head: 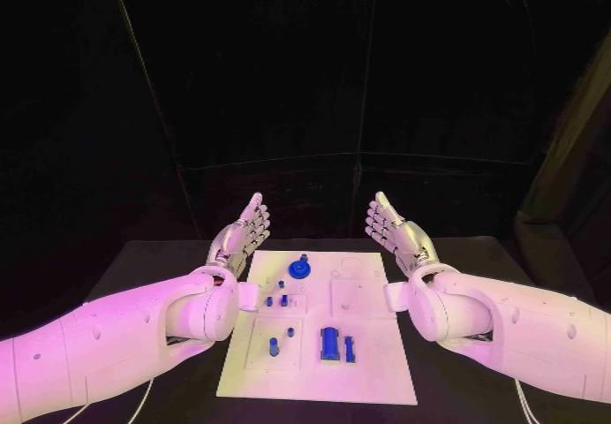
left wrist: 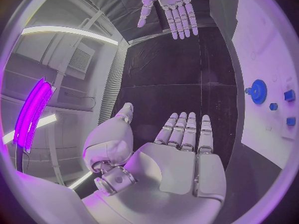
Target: Assemble the parts on the task board
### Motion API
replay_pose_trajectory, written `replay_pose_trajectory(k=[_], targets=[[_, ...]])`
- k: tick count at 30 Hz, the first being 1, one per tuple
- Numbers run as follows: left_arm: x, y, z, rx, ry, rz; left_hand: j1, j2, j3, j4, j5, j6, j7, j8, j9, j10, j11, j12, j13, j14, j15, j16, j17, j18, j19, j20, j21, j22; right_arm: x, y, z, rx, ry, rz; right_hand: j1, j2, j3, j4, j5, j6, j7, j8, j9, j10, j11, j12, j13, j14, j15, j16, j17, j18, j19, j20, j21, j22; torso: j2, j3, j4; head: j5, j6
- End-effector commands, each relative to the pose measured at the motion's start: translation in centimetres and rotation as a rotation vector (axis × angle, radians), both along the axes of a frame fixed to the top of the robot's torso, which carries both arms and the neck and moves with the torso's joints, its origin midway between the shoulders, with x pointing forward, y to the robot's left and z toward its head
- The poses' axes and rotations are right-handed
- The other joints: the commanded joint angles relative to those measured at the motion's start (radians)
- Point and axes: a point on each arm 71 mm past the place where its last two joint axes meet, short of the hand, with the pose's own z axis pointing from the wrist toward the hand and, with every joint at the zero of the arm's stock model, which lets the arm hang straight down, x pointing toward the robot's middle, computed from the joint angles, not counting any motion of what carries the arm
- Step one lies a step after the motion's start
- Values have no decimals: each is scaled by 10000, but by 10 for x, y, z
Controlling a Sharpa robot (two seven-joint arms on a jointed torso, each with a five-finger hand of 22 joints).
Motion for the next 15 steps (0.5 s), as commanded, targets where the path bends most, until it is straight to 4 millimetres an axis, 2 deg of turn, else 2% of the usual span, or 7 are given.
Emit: replay_pose_trajectory(k=[1, 2, 15], targets=[[-3, 4, 7, 768, -684, 922, -1260, 5, -854, 5, -38, -971, -126, -40, -16, -1019, -112, -72, -17, -929, -75, -304, -35, -381, -747, -758, -81, -527, -2, -6, 3, 39, -67, -1041, -1375, -13, 263, 14, -139, -923, -145, -43, -19, -1026, -120, -64, -19, -1090, -35, -46, -22, -427, -1045, -438, -66, -22, -3, 4, 5, -2, 3], [-6, 3, 8, 790, -706, 967, -1503, 5, -854, 5, -38, -1163, -126, -40, -16, -1215, -112, -72, -17, -1114, -75, -304, -35, -381, -894, -758, -81, -527, -2, -6, 3, 41, -64, -1047, -1633, -13, 263, 14, -139, -1096, -145, -43, -19, -1218, -120, -64, -19, -1293, -35, -46, -22, -427, -1249, -438, -66, -22, -3, 4, 5, -2, 3], [-7, 3, 8, 798, -714, 983, -2567, 5, -854, 5, -38, -1984, -126, -40, -16, -2080, -112, -72, -17, -1895, -75, -304, -35, -381, -1512, -758, -81, -527, -2, -6, 3, 41, -64, -1047, -2788, -13, 263, 14, -139, -1880, -145, -43, -19, -2093, -120, -64, -19, -2213, -35, -46, -22, -427, -2128, -438, -66, -22, -3, 4, 5, -2, 3]])
